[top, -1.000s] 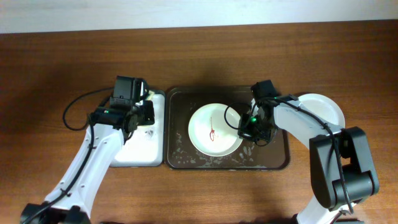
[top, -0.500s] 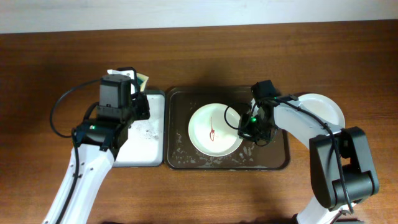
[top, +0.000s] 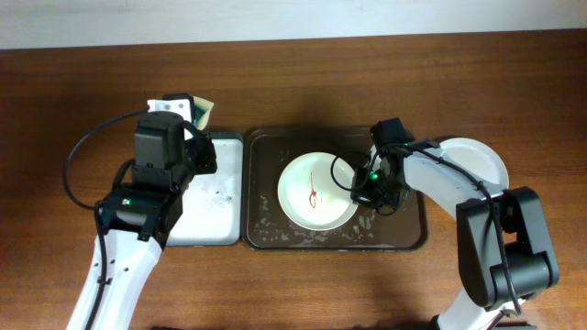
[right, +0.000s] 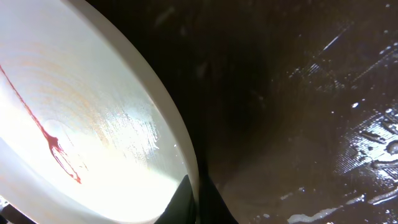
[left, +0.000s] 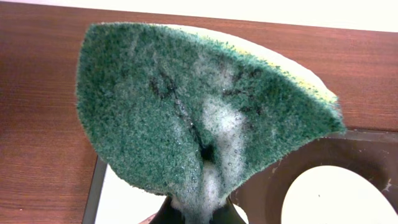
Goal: Clean dirty plates on tray and stack at the side
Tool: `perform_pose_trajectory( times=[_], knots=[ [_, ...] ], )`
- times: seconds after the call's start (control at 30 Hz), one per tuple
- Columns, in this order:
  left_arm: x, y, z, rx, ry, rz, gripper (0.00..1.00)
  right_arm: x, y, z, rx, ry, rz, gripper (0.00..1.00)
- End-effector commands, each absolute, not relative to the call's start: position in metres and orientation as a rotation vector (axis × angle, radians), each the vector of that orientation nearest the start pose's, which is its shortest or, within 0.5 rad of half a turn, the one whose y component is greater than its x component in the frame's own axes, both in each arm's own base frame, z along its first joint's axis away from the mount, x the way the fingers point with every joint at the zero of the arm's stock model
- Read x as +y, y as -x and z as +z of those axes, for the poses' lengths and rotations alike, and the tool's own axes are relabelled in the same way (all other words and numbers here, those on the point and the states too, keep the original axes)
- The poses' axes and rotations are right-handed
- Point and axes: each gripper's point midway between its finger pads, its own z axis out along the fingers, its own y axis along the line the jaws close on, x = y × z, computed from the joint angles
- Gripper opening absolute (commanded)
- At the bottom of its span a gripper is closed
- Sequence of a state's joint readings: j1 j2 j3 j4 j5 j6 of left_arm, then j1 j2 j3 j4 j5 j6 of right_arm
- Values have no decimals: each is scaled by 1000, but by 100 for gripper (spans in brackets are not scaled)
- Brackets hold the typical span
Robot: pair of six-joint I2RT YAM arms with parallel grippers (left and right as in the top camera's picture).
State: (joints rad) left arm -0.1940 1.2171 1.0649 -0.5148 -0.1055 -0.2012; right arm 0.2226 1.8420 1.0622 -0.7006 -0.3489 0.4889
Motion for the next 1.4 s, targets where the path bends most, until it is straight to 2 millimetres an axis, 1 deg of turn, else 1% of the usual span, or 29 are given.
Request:
perform_pose_trajectory(
  times=[0.0,0.23,0.3,0.4,0.57,0.6,0.73,0.8,0.83,0.93,1.0,1.03,1.13,1.2,1.27,1.33,1.37],
  knots=[
    [-50,-368,242,2204,60,-82,0,126,-295,-8,3154,-386,516,4],
    [-49,-366,238,2220,60,-79,0,126,-295,-8,3154,-386,516,4],
    [-49,-364,233,2241,58,-75,0,126,-295,-8,3154,-386,516,4],
    [-50,-361,209,2333,52,-63,0,126,-295,-8,3154,-386,516,4],
    [-52,-359,154,2521,54,-44,0,126,-295,-8,3154,-379,517,4],
    [-52,-359,141,2562,79,-41,0,126,-295,-8,3154,-380,516,4],
    [-64,-353,98,2710,53,-105,0,126,-295,-8,3155,-357,517,4],
    [-72,-347,81,2778,42,-157,0,126,-295,-8,3156,-356,517,4],
    [-75,-344,78,2797,37,-183,0,126,-295,-8,3157,-357,516,4],
    [-83,-339,77,2820,25,-245,0,126,-295,-8,3157,-357,516,4],
    [-86,-340,82,2812,19,-274,0,126,-294,-8,3158,-357,516,4],
    [-92,-340,86,2805,10,-321,0,126,-294,-8,3158,-357,516,4],
    [-129,-341,103,2752,-61,-621,0,126,-295,-8,3157,-358,516,4],
    [-149,-342,112,2707,-111,-758,0,126,-295,-8,3157,-358,516,4],
    [-164,-345,114,2693,-68,-805,0,126,-294,-8,3158,-339,516,4],
    [-174,-347,112,2694,-47,-828,0,126,-294,-8,3158,-339,517,4],
    [-183,-346,109,2701,-39,-844,0,126,-294,-8,3158,-339,516,4]
  ],
)
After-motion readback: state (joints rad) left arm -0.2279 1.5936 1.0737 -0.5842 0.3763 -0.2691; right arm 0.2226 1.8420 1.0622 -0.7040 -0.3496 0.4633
